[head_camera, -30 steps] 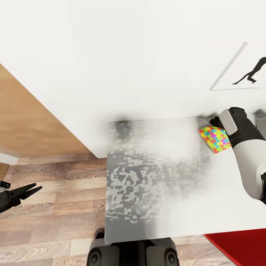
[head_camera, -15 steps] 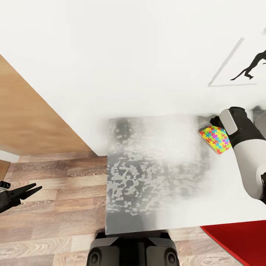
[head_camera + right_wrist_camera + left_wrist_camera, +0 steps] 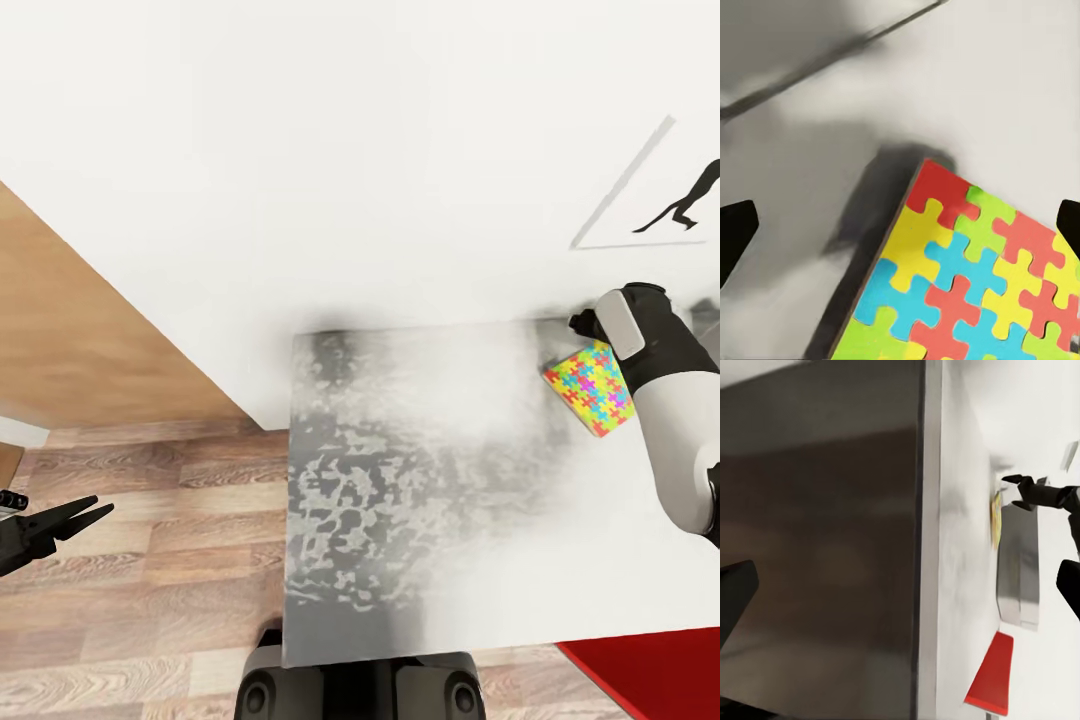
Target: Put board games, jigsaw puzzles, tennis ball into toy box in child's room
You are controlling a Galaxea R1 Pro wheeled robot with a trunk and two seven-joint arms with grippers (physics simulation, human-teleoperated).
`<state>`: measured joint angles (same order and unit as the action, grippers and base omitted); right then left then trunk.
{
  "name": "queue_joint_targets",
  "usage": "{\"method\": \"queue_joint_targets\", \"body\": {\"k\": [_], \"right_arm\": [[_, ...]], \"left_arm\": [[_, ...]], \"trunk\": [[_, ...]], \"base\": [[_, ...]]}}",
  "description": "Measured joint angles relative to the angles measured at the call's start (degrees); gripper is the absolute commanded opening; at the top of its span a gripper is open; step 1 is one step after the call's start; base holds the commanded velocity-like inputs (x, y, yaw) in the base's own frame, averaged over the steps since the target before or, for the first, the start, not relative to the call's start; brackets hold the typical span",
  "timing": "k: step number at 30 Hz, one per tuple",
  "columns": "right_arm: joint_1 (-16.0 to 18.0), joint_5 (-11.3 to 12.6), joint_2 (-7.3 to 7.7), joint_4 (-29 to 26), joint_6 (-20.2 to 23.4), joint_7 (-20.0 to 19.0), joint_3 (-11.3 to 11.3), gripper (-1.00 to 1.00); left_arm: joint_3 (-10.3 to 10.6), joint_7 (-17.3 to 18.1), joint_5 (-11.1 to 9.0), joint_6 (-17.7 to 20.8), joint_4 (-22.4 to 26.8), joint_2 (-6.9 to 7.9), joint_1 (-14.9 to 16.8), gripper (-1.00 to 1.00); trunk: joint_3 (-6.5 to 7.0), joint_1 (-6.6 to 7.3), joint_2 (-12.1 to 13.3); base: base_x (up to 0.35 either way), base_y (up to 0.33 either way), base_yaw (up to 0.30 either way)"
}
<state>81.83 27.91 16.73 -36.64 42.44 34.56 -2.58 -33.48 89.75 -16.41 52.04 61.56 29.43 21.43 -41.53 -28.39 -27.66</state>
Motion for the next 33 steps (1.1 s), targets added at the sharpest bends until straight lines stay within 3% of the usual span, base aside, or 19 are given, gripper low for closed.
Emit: {"method": "queue_joint_targets", "body": {"k": [33], "right_arm": [[0.67, -0.01, 0.17, 0.62, -0.13, -0.07, -0.06, 1.00]], "left_arm": [[0.00, 0.00, 0.00, 0.00, -0.01, -0.01, 0.00, 1.00]], "trunk": [[0.00, -0.01, 0.00]], "base": [[0.007, 0.000, 0.000]]}}
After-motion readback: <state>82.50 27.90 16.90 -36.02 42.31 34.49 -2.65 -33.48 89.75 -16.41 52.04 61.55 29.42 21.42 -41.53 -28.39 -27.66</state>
